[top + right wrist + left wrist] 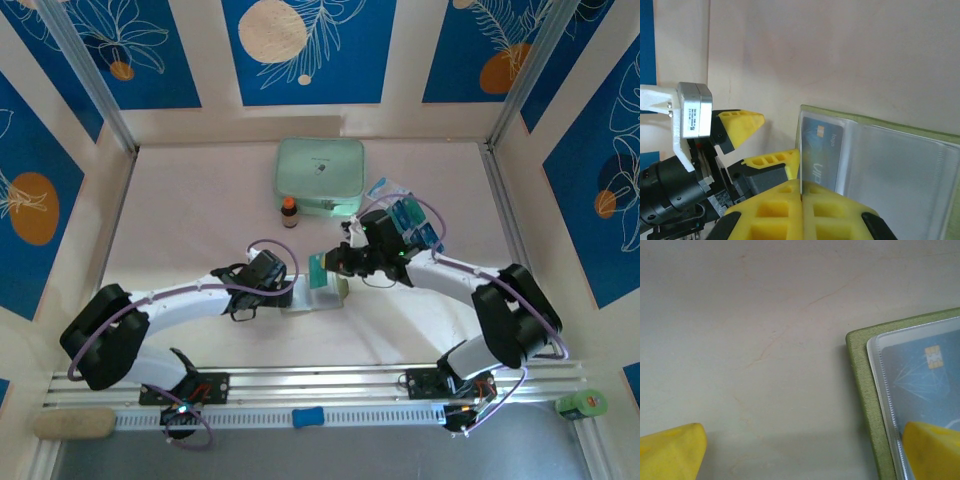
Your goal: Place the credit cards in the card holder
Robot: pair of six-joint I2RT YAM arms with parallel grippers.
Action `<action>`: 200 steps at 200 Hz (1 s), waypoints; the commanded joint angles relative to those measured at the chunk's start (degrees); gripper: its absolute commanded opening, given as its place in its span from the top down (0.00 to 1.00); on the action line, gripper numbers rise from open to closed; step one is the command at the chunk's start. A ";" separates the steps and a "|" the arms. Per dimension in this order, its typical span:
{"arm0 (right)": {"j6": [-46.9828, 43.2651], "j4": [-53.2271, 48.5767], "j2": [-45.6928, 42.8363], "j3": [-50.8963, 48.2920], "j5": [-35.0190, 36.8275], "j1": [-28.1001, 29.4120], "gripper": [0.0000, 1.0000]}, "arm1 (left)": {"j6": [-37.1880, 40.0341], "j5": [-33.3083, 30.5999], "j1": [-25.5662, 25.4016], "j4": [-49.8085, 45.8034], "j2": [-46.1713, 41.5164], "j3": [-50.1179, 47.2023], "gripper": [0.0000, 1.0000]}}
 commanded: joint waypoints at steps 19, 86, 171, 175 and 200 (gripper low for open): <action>1.71 5.34 4.24 -1.39 -2.76 1.58 1.00 | 0.32 -1.40 0.33 -2.23 -0.93 0.69 0.00; 1.97 7.52 11.03 -1.06 -3.22 2.98 1.00 | 0.50 -1.35 0.27 -3.39 -2.00 1.60 0.00; 2.56 7.82 12.64 -1.65 -3.21 2.98 1.00 | 0.97 0.61 0.34 -2.40 -0.01 4.99 0.00; 2.57 7.79 12.75 -1.61 -3.21 2.98 1.00 | 0.97 0.67 0.22 -2.33 0.33 5.08 0.00; 2.71 7.80 12.66 -1.51 -3.46 2.98 1.00 | 0.95 0.68 0.09 -1.73 2.20 4.85 0.00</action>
